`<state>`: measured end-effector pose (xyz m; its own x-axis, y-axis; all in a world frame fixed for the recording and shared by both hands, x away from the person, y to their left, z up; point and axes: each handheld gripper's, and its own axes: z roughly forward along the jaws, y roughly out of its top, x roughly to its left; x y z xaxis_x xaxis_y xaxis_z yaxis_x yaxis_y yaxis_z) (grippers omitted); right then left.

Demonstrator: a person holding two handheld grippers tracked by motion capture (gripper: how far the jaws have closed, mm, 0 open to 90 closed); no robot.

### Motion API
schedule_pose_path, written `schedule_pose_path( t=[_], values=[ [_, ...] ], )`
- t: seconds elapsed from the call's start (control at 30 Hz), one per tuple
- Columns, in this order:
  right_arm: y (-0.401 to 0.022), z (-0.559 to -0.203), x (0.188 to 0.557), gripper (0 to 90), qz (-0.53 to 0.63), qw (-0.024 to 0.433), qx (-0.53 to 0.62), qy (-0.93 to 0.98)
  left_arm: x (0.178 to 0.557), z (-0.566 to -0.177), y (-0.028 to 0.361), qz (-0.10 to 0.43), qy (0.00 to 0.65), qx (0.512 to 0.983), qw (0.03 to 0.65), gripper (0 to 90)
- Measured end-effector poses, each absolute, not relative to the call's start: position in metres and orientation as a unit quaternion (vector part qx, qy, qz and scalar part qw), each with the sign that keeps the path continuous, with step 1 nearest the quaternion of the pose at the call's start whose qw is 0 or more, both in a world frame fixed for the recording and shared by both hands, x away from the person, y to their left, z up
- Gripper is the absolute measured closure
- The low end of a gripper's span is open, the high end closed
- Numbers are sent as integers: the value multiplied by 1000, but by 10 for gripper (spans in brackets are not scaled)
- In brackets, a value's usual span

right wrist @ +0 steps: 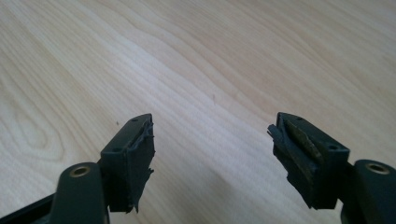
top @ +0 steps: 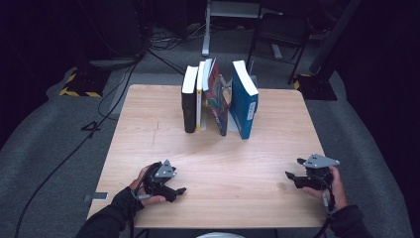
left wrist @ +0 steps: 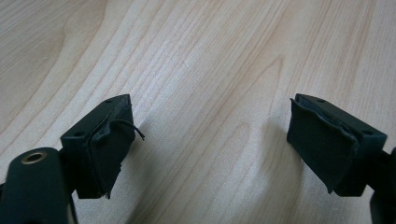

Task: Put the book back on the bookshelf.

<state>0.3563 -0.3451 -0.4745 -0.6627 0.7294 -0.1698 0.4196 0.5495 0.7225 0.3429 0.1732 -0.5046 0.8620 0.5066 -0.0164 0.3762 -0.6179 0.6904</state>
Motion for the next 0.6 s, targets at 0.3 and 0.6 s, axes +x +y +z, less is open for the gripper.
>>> schedule_pose_path(
  t=[0.3,0.6],
  values=[
    [-371,-492,339,286,337,217,374,836,343,-505,173,90,247,895,361,153],
    [-387,-504,329,253,363,197,405,816,343,-505,173,90,247,895,361,152]
  ],
)
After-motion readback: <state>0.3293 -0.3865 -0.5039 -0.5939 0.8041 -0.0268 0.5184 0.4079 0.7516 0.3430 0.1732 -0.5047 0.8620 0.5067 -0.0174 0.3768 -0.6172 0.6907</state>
